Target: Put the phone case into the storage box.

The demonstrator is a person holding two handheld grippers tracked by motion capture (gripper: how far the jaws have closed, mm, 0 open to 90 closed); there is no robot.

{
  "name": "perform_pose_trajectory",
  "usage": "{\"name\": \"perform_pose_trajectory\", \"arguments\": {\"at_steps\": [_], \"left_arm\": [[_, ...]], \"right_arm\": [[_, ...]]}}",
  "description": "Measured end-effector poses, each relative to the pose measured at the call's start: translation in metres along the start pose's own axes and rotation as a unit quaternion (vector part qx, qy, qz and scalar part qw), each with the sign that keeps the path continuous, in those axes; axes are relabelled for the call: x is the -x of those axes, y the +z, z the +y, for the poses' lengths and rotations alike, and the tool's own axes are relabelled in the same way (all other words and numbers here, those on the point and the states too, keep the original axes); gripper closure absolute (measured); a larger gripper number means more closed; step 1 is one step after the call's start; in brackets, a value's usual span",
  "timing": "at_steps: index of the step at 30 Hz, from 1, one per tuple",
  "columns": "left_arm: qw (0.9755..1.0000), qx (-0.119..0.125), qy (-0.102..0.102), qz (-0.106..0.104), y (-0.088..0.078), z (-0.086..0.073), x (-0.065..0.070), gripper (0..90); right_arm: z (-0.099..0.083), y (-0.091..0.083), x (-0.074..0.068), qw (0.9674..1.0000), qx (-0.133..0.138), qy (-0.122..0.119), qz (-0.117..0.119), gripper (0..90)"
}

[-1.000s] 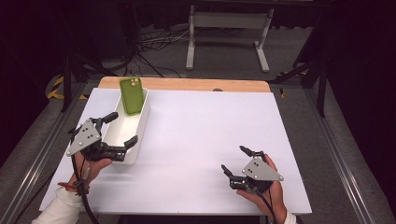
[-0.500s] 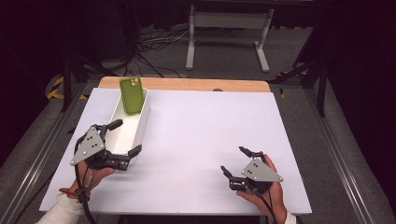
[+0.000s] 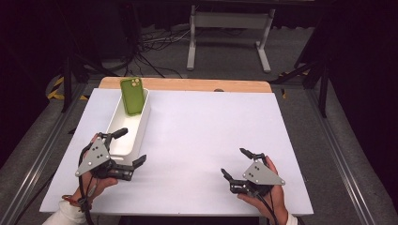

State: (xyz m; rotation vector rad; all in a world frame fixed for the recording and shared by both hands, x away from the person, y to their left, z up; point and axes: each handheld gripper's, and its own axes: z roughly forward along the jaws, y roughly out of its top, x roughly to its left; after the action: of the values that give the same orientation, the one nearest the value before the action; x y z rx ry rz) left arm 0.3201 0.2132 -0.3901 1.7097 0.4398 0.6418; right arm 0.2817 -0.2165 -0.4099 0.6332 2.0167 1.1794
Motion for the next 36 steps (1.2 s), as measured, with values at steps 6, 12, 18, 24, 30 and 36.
{"name": "perform_pose_trajectory", "arguments": {"at_steps": [6, 12, 18, 24, 30, 36], "left_arm": [[1.0000, -0.006, -0.004, -0.007, -0.002, -0.006, 0.006, 2.7], [0.9999, -0.015, 0.008, -0.003, -0.006, -0.015, 0.013, 2.9], [0.9995, -0.030, 0.008, -0.001, -0.004, -0.025, 0.018, 3.9], [0.9983, -0.055, 0.009, -0.017, -0.004, -0.036, 0.028, 5.3], [0.9980, -0.062, 0.011, -0.011, -0.009, -0.041, 0.031, 5.1], [0.9981, -0.061, 0.000, -0.012, -0.008, -0.041, 0.032, 5.2]], "right_arm": [[0.001, -0.001, -0.002, 0.9999, 0.010, 0.001, 0.004, 13.4], [0.002, -0.003, -0.002, 0.9997, 0.021, 0.008, 0.006, 12.4], [0.003, -0.003, -0.003, 0.9996, 0.025, 0.011, 0.001, 12.2], [0.000, -0.002, -0.006, 0.9997, 0.023, 0.007, -0.002, 12.4], [-0.003, -0.001, -0.012, 0.9998, 0.021, -0.004, 0.002, 12.8], [-0.003, -0.004, -0.012, 0.9997, 0.025, -0.002, 0.005, 12.8]]}}
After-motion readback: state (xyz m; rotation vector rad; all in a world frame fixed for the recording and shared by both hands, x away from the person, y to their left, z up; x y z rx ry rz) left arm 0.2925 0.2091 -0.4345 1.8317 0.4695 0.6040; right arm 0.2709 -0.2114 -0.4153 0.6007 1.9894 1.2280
